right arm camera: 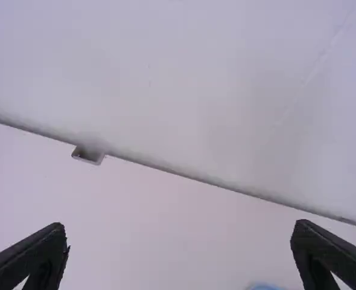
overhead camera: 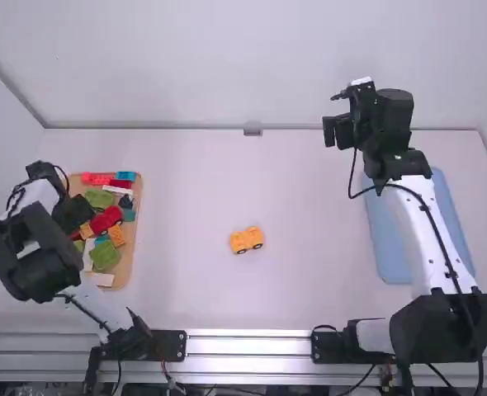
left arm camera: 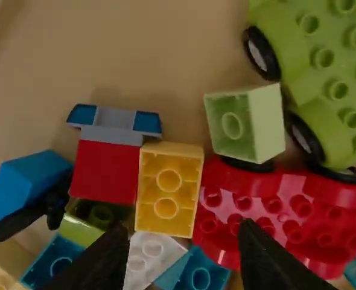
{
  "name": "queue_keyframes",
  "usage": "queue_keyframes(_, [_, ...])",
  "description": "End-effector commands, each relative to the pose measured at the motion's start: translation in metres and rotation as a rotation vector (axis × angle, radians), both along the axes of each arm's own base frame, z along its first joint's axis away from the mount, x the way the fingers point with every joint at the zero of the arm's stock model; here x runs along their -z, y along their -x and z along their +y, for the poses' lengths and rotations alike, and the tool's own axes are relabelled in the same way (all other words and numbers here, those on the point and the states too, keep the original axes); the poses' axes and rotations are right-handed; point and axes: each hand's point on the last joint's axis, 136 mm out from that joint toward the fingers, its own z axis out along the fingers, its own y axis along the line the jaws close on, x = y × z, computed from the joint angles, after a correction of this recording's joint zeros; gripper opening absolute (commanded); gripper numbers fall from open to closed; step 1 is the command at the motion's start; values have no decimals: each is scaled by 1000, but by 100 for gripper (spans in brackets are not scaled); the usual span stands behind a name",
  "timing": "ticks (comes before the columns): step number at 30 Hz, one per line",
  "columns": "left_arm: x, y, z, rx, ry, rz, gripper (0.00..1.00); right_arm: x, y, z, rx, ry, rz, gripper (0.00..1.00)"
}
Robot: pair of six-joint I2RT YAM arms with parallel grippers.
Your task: Assemble lego blocks to make yellow taxi
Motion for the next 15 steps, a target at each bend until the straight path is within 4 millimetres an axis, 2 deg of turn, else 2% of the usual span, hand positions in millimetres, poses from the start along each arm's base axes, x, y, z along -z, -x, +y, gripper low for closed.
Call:
queue_keyframes(1, [9,10,2,-3,3,28,46,-11,-4,2,-4,-5,-24,99])
queue_keyframes(15, [20,11,4,31,-15,9,36,-11,-3,2,-4,-6,-24,98])
